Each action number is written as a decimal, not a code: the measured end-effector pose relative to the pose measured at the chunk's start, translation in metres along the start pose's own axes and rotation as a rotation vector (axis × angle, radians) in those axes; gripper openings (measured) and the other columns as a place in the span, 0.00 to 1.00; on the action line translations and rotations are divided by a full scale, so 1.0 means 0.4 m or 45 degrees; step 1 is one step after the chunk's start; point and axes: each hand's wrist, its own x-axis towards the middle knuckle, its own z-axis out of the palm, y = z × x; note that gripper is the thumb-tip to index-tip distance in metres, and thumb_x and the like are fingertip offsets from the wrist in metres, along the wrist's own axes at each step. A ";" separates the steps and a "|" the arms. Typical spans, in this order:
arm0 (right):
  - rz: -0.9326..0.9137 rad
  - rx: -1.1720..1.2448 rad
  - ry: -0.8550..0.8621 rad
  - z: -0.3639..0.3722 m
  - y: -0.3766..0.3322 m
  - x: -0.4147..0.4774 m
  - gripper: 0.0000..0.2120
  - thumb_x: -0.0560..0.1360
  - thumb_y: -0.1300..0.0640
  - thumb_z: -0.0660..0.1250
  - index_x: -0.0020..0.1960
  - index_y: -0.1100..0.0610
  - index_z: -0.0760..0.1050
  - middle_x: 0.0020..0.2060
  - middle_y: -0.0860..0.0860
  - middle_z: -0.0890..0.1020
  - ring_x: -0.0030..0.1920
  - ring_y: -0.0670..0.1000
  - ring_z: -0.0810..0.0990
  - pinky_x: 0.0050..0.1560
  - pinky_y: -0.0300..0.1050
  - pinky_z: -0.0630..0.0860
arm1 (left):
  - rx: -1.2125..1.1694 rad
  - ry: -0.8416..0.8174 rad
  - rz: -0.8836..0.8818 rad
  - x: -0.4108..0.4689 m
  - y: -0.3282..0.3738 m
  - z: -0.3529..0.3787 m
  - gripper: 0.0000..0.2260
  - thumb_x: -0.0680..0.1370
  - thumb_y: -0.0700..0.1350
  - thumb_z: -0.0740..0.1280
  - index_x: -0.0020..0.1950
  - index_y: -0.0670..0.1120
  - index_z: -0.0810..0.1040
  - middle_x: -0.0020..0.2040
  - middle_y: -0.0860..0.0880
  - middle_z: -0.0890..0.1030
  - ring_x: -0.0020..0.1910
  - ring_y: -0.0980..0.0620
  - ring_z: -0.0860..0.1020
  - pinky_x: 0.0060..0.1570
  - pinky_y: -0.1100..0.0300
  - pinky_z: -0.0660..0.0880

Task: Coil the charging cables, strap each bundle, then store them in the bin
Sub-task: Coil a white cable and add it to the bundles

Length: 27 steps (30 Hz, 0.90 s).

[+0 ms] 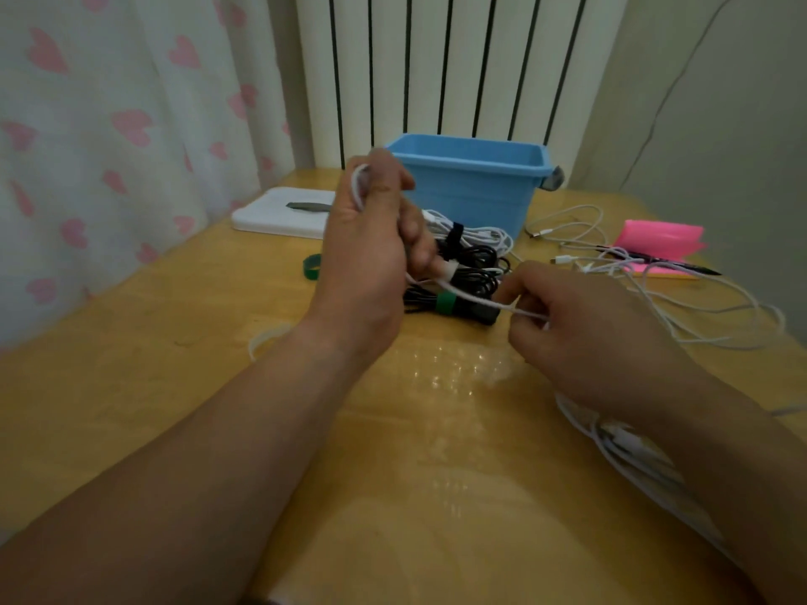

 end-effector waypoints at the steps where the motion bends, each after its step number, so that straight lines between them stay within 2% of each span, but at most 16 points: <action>1: 0.021 -0.067 -0.041 -0.009 0.007 0.001 0.11 0.75 0.52 0.68 0.55 0.40 0.77 0.42 0.41 0.81 0.44 0.47 0.79 0.44 0.48 0.77 | -0.009 0.041 0.024 0.010 0.004 -0.013 0.14 0.90 0.55 0.55 0.55 0.46 0.70 0.34 0.49 0.67 0.30 0.52 0.65 0.26 0.58 0.67; 3: 0.087 -0.163 -0.124 -0.028 0.030 0.001 0.09 0.75 0.52 0.68 0.53 0.40 0.77 0.41 0.40 0.81 0.45 0.48 0.80 0.46 0.48 0.78 | -0.033 0.117 0.063 0.031 0.013 -0.040 0.14 0.90 0.56 0.55 0.55 0.48 0.71 0.34 0.51 0.66 0.29 0.54 0.62 0.25 0.61 0.59; 6: 0.138 -0.217 -0.045 -0.047 0.077 0.011 0.02 0.79 0.49 0.66 0.49 0.43 0.77 0.40 0.42 0.82 0.44 0.49 0.81 0.44 0.49 0.78 | -0.032 0.226 0.041 0.049 0.018 -0.070 0.12 0.90 0.55 0.59 0.54 0.48 0.70 0.33 0.52 0.66 0.28 0.55 0.62 0.24 0.62 0.60; 7: 0.135 -0.195 0.001 -0.050 0.083 0.015 0.07 0.81 0.46 0.65 0.46 0.45 0.77 0.39 0.42 0.82 0.43 0.49 0.81 0.43 0.49 0.77 | 0.010 0.223 0.012 0.050 0.013 -0.071 0.11 0.89 0.53 0.60 0.53 0.47 0.71 0.33 0.52 0.67 0.29 0.56 0.62 0.24 0.63 0.60; 10: 0.083 0.087 0.049 -0.041 0.084 0.020 0.16 0.83 0.41 0.60 0.44 0.47 0.77 0.39 0.41 0.84 0.42 0.44 0.81 0.46 0.52 0.79 | 0.369 0.063 -0.090 0.030 -0.008 -0.044 0.12 0.89 0.53 0.61 0.50 0.47 0.76 0.35 0.52 0.73 0.32 0.55 0.69 0.27 0.62 0.65; 12: 0.042 0.238 0.059 -0.031 0.067 0.016 0.17 0.85 0.41 0.58 0.44 0.47 0.78 0.39 0.43 0.84 0.41 0.43 0.81 0.47 0.52 0.79 | 0.700 -0.083 -0.113 0.005 -0.020 -0.016 0.16 0.89 0.56 0.59 0.49 0.48 0.77 0.37 0.53 0.77 0.35 0.57 0.74 0.31 0.63 0.70; 14: 0.032 0.390 0.136 -0.026 0.052 0.013 0.16 0.86 0.44 0.58 0.47 0.49 0.79 0.36 0.46 0.83 0.39 0.44 0.80 0.45 0.50 0.77 | 0.849 -0.215 -0.137 -0.015 -0.032 0.005 0.18 0.89 0.58 0.58 0.51 0.48 0.78 0.37 0.56 0.79 0.36 0.60 0.76 0.36 0.64 0.73; 16: 0.019 0.512 0.231 -0.027 0.037 0.011 0.15 0.87 0.46 0.59 0.50 0.51 0.79 0.35 0.45 0.81 0.38 0.46 0.80 0.41 0.46 0.75 | 0.885 -0.304 -0.164 -0.028 -0.036 0.016 0.17 0.88 0.59 0.58 0.56 0.50 0.80 0.40 0.53 0.82 0.36 0.61 0.76 0.39 0.60 0.74; 18: 0.010 0.585 0.306 -0.031 0.026 0.007 0.14 0.87 0.47 0.59 0.52 0.52 0.80 0.36 0.41 0.80 0.38 0.46 0.79 0.41 0.48 0.76 | 0.908 -0.385 -0.168 -0.036 -0.034 0.025 0.13 0.87 0.59 0.60 0.56 0.55 0.81 0.45 0.53 0.84 0.37 0.62 0.77 0.41 0.61 0.75; 20: 0.000 0.635 0.341 -0.033 0.019 0.005 0.14 0.88 0.47 0.58 0.53 0.50 0.80 0.35 0.38 0.78 0.39 0.45 0.78 0.41 0.50 0.77 | 0.918 -0.476 -0.167 -0.043 -0.030 0.032 0.06 0.86 0.57 0.65 0.58 0.60 0.82 0.50 0.59 0.85 0.44 0.64 0.82 0.41 0.66 0.79; 21: -0.015 0.661 0.343 -0.033 0.014 0.003 0.13 0.88 0.47 0.58 0.54 0.50 0.80 0.35 0.37 0.78 0.38 0.44 0.78 0.41 0.50 0.77 | 0.919 -0.527 -0.174 -0.045 -0.030 0.034 0.06 0.86 0.55 0.67 0.61 0.61 0.82 0.53 0.59 0.86 0.49 0.62 0.82 0.44 0.66 0.81; 23: -0.065 0.714 0.318 -0.032 0.003 -0.001 0.13 0.88 0.49 0.58 0.54 0.51 0.80 0.33 0.36 0.78 0.37 0.42 0.78 0.41 0.48 0.75 | 0.907 -0.584 -0.188 -0.048 -0.035 0.036 0.09 0.85 0.52 0.69 0.64 0.57 0.84 0.55 0.53 0.87 0.52 0.56 0.84 0.51 0.59 0.82; 25: -0.082 0.769 0.283 -0.027 -0.007 -0.004 0.14 0.88 0.49 0.58 0.53 0.52 0.79 0.32 0.38 0.77 0.34 0.43 0.77 0.38 0.48 0.76 | 0.905 -0.595 -0.178 -0.053 -0.037 0.036 0.11 0.86 0.53 0.67 0.61 0.50 0.85 0.54 0.48 0.87 0.52 0.54 0.84 0.51 0.52 0.82; 27: -0.042 0.800 0.253 -0.019 -0.010 -0.004 0.13 0.88 0.48 0.59 0.52 0.53 0.77 0.32 0.43 0.78 0.33 0.46 0.77 0.37 0.48 0.77 | 0.868 -0.527 -0.199 -0.056 -0.033 0.039 0.17 0.88 0.58 0.61 0.57 0.49 0.84 0.51 0.51 0.88 0.51 0.57 0.85 0.50 0.54 0.80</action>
